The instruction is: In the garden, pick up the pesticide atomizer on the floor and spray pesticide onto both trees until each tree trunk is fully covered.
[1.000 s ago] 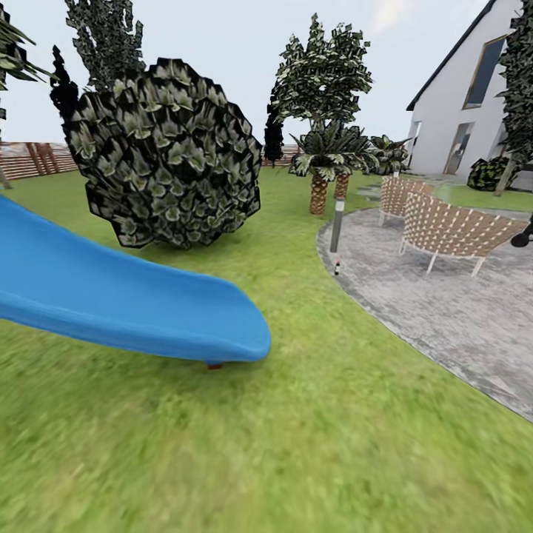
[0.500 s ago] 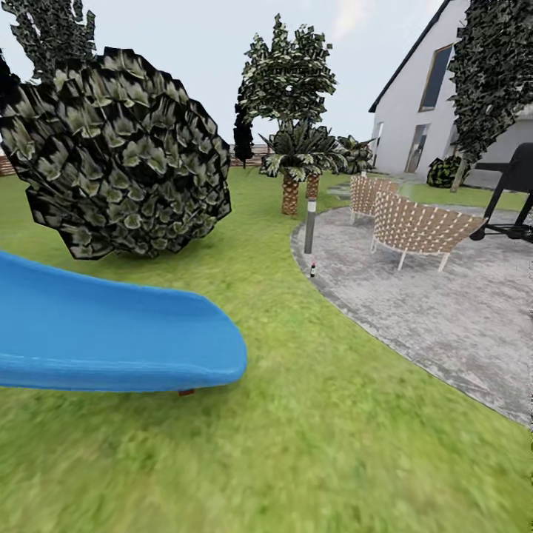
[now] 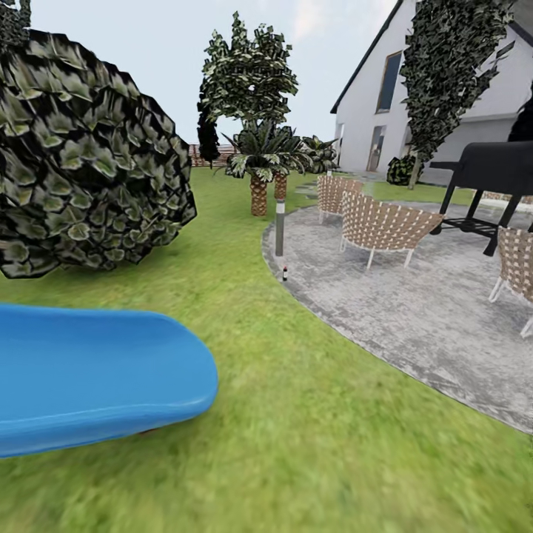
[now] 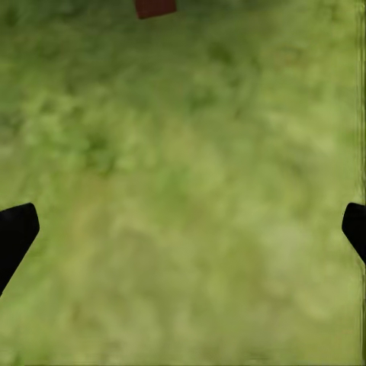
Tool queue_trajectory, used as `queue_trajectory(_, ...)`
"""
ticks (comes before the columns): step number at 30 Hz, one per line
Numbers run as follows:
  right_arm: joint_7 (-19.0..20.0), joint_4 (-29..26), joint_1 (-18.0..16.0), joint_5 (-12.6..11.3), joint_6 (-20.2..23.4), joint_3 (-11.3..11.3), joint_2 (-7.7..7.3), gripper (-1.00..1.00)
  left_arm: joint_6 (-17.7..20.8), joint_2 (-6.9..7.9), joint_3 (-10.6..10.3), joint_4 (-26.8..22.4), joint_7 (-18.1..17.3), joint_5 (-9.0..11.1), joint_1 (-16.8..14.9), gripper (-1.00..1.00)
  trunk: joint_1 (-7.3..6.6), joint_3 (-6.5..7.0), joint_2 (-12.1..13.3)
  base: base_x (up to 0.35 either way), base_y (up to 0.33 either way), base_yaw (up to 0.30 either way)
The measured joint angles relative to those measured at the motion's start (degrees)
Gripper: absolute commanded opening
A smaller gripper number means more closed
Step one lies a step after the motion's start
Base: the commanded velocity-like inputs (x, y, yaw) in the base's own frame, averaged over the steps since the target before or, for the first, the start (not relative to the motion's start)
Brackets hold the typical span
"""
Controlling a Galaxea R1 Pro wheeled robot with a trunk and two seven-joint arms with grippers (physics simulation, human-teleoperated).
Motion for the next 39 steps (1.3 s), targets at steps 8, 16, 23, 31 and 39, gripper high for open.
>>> queue_trajectory(8,0.0,0.0,0.0,0.0,0.0,0.0,0.0,1.0,0.0,0.0,0.0,0.0,0.0,0.0,0.0,1.0,0.0,0.0,0.0,0.339,-0.056,-0.263)
queue_trajectory(16,0.0,0.0,0.0,0.0,0.0,0.0,0.0,1.0,0.0,0.0,0.1,0.0,0.0,0.0,0.0,1.0,0.0,0.0,0.0,0.339,-0.081,-0.263)
queue_trajectory(23,0.0,0.0,0.0,0.0,0.0,0.0,0.0,1.0,0.0,0.04,0.2,0.0,0.0,0.0,0.0,1.0,0.0,0.0,0.0,0.339,-0.081,-0.262)
queue_trajectory(31,0.0,0.0,0.0,0.0,0.0,0.0,0.01,1.0,0.0,0.09,0.3,0.0,0.0,0.0,0.0,1.0,0.0,0.0,0.0,0.339,-0.077,-0.21)
queue_trajectory(39,0.0,0.0,0.0,0.0,0.0,0.1,0.0,1.0,0.0,0.09,0.3,0.0,0.0,0.1,0.0,1.0,0.0,0.0,0.0,0.339,-0.014,-0.026)
